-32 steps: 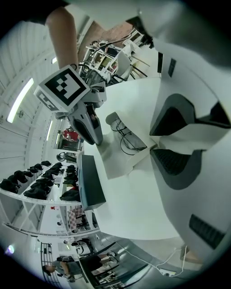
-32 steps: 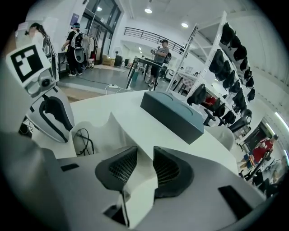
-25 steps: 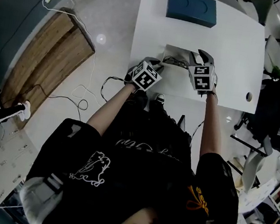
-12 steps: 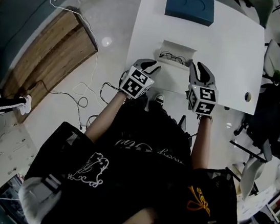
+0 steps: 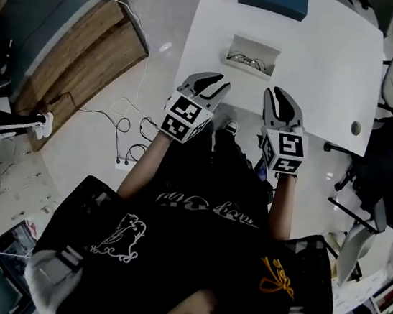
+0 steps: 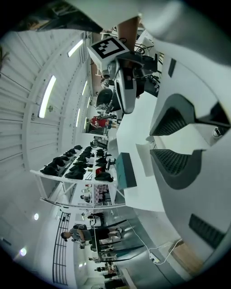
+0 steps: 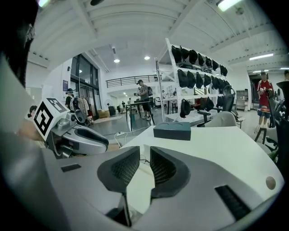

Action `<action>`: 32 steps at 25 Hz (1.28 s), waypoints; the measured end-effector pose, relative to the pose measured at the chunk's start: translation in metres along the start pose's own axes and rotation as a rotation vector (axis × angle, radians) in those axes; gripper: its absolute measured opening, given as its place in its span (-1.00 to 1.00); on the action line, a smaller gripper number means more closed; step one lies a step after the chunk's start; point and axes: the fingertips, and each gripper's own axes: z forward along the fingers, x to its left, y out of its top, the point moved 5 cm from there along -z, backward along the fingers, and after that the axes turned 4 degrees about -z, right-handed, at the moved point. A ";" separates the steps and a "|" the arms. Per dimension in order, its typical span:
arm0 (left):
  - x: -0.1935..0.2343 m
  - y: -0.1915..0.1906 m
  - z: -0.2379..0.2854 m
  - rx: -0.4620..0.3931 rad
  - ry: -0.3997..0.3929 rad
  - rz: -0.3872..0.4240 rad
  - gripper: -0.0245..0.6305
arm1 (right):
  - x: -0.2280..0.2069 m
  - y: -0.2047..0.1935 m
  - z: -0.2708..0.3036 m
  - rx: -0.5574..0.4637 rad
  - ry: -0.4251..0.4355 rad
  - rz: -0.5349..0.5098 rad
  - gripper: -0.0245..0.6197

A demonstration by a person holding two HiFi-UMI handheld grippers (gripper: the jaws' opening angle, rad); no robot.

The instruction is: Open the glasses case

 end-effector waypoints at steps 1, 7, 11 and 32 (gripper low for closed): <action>-0.003 0.003 -0.003 -0.004 -0.001 0.004 -0.60 | 0.001 -0.002 -0.001 -0.002 0.003 0.000 -0.67; -0.016 0.021 -0.020 -0.039 -0.014 0.036 -0.60 | 0.011 -0.004 -0.004 -0.023 0.027 0.015 -0.67; -0.015 0.022 -0.036 -0.052 -0.043 0.036 -0.60 | 0.027 -0.003 -0.004 -0.022 0.018 0.025 -0.69; -0.013 -0.051 -0.177 -0.113 -0.262 0.012 -0.80 | 0.198 -0.008 -0.068 -0.129 -0.147 0.178 -0.88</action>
